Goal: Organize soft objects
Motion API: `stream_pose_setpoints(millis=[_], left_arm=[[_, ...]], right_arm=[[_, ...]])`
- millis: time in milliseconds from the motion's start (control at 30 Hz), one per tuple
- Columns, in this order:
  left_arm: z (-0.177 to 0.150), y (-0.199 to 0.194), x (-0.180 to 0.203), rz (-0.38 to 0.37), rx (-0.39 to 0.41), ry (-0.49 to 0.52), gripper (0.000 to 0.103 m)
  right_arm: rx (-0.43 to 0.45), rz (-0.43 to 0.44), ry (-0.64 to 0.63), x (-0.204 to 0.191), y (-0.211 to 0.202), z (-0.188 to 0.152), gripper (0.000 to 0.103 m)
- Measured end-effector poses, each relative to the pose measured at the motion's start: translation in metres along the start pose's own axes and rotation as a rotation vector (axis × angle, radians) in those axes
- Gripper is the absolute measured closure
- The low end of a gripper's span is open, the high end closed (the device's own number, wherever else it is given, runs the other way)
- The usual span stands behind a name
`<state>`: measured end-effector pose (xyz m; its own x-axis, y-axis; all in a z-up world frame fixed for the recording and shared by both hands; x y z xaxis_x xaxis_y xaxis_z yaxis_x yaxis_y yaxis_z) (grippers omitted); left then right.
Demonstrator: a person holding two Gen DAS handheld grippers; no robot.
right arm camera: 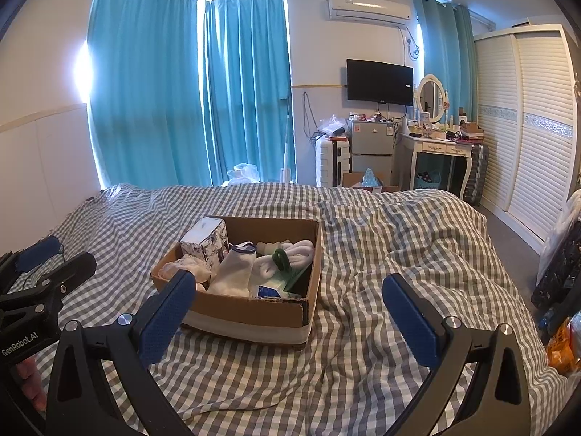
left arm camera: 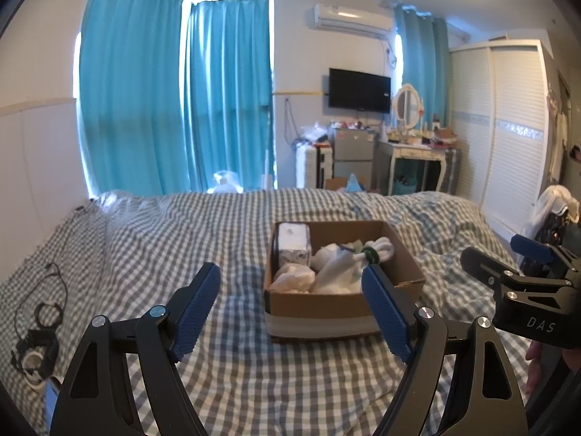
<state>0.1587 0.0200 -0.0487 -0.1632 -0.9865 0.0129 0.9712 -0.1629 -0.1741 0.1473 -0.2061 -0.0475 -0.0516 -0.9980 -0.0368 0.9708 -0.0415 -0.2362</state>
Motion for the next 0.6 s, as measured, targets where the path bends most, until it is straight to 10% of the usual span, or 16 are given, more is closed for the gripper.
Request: stream_pose_setpoints(millis=[600], left_arm=[[-0.002,0.0001,-0.0016,0.0,-0.002,-0.005,0.021]], right_arm=[[-0.006,0.001,0.0,-0.0019,0.0015,-0.0035,0.0]])
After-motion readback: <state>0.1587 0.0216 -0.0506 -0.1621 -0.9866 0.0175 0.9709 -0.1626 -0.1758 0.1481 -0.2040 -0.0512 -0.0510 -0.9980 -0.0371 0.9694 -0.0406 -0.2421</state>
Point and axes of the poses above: each gripper's, at about its wrist camera, not at the fingertips, and y roughly the way its jaws point, x to its right, z to its top, the point moved 4 cm from there along y, roughly the way its jaws point, and after that the axes turned 13 degrees about x, right-handed, at the moved point
